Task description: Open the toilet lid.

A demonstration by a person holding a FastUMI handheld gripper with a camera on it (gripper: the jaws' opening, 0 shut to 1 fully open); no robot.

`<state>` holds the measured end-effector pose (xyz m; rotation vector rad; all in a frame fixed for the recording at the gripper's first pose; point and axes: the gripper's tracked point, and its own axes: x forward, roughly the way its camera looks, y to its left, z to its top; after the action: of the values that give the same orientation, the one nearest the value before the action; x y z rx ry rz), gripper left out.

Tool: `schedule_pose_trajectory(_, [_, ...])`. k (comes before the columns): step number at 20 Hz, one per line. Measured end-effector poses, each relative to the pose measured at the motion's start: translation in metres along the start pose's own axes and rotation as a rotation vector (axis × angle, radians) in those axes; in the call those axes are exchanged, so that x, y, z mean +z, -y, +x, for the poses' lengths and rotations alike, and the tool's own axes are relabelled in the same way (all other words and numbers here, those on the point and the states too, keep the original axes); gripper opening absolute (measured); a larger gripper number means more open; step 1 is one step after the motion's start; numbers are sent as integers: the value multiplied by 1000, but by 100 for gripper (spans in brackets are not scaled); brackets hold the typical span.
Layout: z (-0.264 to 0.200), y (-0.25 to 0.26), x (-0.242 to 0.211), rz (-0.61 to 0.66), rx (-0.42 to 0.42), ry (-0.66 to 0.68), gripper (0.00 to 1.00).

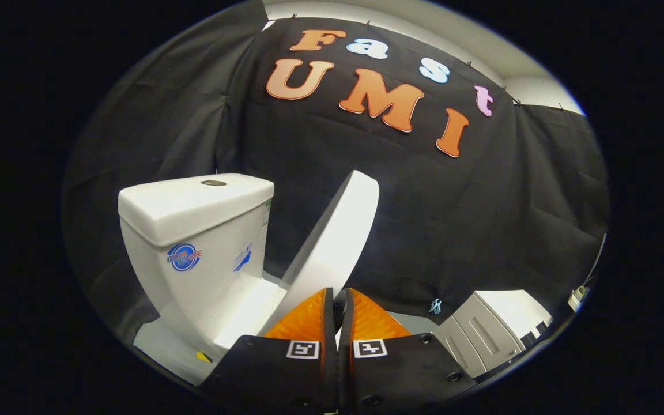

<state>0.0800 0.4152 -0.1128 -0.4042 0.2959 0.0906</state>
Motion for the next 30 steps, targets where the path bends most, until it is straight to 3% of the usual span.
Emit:
schedule_pose_trajectory(24, [-9, -115, 41, -174, 88, 74, 8])
schedule_pose_trajectory(30, [-14, -130, 44, -224, 46, 68, 8])
